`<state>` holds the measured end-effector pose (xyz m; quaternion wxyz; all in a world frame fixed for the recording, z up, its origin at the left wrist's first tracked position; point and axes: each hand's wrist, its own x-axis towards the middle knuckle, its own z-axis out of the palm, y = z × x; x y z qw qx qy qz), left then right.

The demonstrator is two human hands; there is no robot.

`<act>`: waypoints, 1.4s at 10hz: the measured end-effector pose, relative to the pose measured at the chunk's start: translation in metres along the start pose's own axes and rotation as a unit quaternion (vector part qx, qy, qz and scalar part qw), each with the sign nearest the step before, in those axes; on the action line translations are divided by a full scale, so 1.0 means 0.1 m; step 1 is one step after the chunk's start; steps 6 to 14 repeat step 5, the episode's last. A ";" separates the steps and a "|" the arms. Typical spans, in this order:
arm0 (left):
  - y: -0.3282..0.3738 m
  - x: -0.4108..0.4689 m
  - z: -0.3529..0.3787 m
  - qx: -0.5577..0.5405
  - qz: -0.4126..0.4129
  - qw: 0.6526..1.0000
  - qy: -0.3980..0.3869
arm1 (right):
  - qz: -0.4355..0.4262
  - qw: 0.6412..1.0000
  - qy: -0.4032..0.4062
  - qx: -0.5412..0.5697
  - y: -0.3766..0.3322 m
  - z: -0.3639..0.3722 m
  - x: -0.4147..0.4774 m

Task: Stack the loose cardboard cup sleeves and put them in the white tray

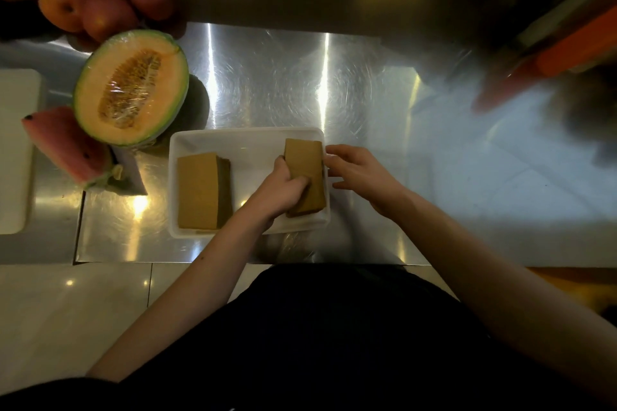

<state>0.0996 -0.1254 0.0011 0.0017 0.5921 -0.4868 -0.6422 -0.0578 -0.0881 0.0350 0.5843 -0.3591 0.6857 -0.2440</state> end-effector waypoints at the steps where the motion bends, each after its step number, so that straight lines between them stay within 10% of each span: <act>1: -0.01 0.00 0.02 0.009 0.002 1.000 0.012 | -0.007 1.000 0.002 -0.015 0.01 0.00 -0.01; 3: 0.00 -0.08 -0.01 0.058 0.024 0.997 0.034 | -0.035 0.994 0.031 -0.100 0.03 -0.15 -0.02; 5: 0.05 -0.31 0.06 0.219 0.146 0.941 0.214 | -0.116 0.973 0.077 -0.186 -0.01 -0.53 -0.14; 14: 0.05 -0.31 0.06 0.219 0.146 0.941 0.214 | -0.116 0.973 0.077 -0.186 -0.01 -0.53 -0.14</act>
